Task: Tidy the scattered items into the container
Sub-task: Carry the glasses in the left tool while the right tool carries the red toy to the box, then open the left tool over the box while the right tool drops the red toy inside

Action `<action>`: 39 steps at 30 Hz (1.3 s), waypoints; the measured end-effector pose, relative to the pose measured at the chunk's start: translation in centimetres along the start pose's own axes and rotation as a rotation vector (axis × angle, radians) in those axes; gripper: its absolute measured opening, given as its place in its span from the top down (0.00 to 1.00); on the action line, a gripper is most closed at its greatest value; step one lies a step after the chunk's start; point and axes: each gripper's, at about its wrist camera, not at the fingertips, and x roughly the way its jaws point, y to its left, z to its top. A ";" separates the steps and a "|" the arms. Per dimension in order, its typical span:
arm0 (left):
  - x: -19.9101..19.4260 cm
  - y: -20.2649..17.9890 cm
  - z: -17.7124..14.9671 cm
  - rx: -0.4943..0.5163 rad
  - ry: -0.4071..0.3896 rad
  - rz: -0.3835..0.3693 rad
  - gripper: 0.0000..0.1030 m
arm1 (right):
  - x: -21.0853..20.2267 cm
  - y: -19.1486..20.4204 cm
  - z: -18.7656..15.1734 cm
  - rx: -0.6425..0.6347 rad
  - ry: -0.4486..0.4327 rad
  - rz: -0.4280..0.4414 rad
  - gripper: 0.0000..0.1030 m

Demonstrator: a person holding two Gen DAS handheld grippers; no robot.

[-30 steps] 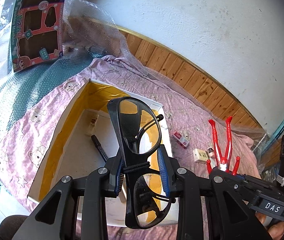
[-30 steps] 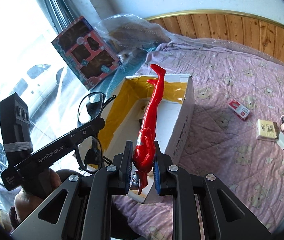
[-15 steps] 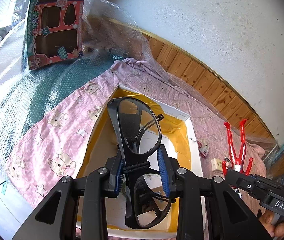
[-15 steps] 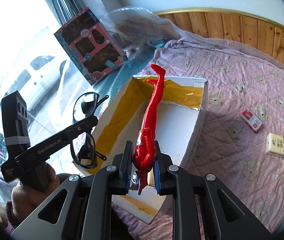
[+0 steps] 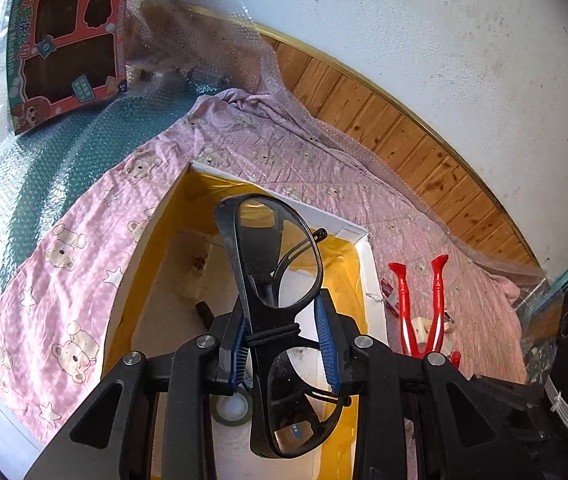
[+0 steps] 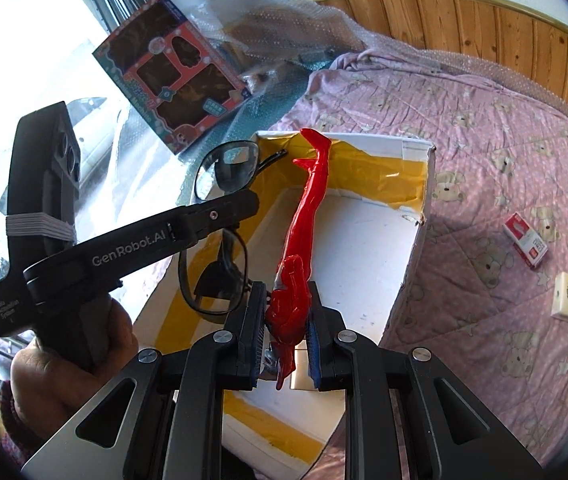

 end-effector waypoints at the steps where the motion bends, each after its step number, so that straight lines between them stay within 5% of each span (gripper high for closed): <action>1: 0.7 0.1 0.2 -0.006 0.018 -0.005 0.69 | 0.3 -0.2 0.2 0.001 0.005 -0.003 0.81; 7: 3.6 0.4 1.0 -0.021 0.087 -0.015 0.69 | 1.3 -1.3 1.8 0.006 0.021 -0.020 0.81; 22: 0.5 2.5 -2.2 0.129 0.177 0.085 0.69 | 6.0 -2.7 4.5 -0.051 0.116 -0.059 0.81; 39: 2.2 3.4 -4.7 0.263 0.314 0.144 0.69 | 10.2 -2.6 5.4 -0.116 0.268 -0.098 0.81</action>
